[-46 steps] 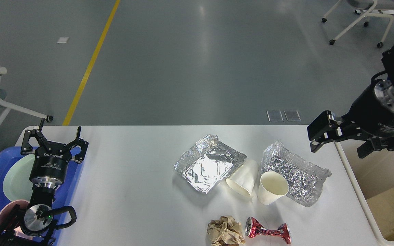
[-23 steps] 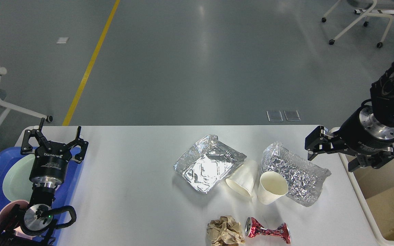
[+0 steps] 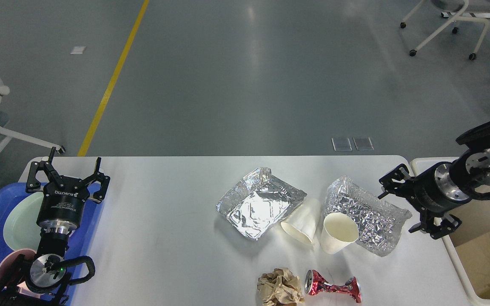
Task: Tidy desktop
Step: 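Grasp the crinkled silver foil bag with the right gripper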
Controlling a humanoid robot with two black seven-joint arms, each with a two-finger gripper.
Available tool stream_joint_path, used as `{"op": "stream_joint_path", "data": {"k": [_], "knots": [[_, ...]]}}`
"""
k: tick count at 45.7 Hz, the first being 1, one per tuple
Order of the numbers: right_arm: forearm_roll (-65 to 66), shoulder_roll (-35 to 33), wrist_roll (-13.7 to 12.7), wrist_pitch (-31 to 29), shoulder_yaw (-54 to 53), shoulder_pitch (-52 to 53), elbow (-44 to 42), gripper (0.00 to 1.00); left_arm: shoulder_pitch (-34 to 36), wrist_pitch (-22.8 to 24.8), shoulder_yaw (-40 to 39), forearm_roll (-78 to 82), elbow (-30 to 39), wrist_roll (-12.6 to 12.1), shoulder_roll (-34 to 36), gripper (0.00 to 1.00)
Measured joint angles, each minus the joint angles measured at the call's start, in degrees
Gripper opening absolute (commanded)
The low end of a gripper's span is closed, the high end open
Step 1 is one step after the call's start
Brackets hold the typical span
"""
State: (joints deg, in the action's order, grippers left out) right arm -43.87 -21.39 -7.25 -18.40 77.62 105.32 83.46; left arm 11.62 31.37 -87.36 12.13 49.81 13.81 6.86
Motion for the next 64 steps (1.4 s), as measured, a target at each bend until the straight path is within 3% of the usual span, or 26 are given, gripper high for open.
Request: {"op": "stream_joint_path", "data": {"k": [9,17,44,46,53,64], "knots": [[-17.62,0.52,0.05,4.63,-2.11,-7.2,-0.88,0.98,0.0,0.0,0.0,-0.05,0.0,0.08,-0.02,0.96],[-26.63,0.57,0.03,5.2,-6.18,-13.75,-5.11,0.98,0.0,0.0,0.0,-0.05,-0.02,0.08,-0.02,0.96],[-37.79,4.44,-0.14,7.94,-15.94,-32.57,-21.96,0.86,0.07,0.0,0.0,0.0,-0.02,0.08,0.01,0.96],[-37.88,5.26,-0.14,8.68,-16.8,-34.01,-23.58,0.79,0.07,0.0,0.0,0.0,-0.02,0.08,0.01,0.96],[-37.91,6.31,-0.14,9.63,-18.58,-35.69,-25.56,0.34,0.07,0.0,0.0,0.0,-0.02,0.08,0.01,0.96],[-37.43,6.5,-0.14,9.8,-18.97,-35.8,-27.08,0.0,0.07,0.0,0.0,0.0,-0.02,0.08,0.01,0.96]]}}
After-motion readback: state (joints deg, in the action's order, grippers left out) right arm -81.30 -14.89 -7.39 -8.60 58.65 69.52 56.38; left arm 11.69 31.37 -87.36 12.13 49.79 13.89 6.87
